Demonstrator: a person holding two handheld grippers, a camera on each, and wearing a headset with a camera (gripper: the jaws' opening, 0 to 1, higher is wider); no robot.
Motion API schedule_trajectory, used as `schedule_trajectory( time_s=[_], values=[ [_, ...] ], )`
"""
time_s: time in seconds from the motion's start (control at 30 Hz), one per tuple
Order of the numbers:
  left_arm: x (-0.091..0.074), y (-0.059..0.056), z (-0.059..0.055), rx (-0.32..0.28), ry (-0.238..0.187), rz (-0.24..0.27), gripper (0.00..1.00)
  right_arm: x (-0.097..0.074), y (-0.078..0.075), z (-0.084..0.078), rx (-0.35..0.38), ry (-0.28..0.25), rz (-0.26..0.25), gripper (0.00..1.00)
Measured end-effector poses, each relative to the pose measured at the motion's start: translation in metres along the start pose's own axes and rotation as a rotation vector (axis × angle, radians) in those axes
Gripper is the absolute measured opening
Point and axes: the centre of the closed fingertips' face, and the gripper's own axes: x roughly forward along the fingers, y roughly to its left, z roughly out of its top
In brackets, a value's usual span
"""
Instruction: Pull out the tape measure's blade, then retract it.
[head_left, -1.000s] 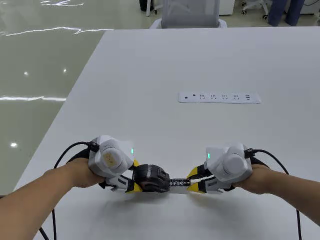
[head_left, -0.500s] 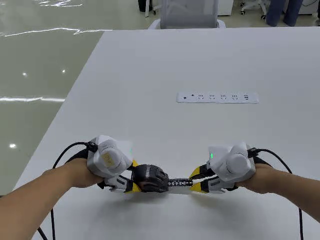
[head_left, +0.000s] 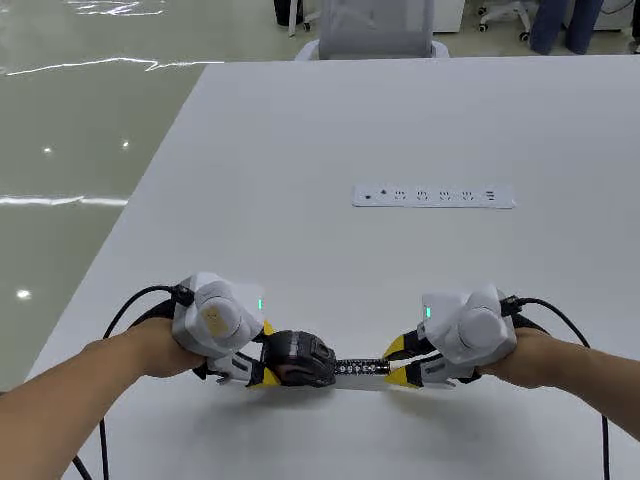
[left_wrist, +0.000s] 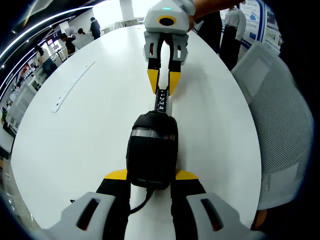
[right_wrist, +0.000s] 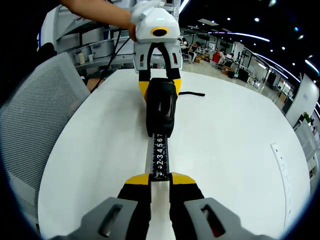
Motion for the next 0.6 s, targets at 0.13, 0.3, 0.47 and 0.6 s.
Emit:
schedule_trajectory(
  time_s=[0.13, 0.3, 0.47, 0.6],
  values=[
    [0.0003, 0.0003, -0.0001, 0.001, 0.001, -0.001, 0.26, -0.0007, -0.0002, -0.0008, 0.001, 0.001, 0.001, 0.12],
    [0.0005, 0.0010, -0.0004, -0.001, 0.002, -0.001, 0.26, -0.0015, -0.0008, -0.0021, 0.002, 0.003, 0.001, 0.12],
    [0.0005, 0.0011, -0.0005, 0.000, 0.003, -0.002, 0.26, -0.0027, -0.0006, -0.0039, 0.003, 0.005, 0.002, 0.12],
    [0.0003, 0.0010, -0.0004, -0.001, 0.003, -0.003, 0.26, -0.0041, -0.0002, -0.0055, 0.005, 0.007, 0.003, 0.12]
  ],
)
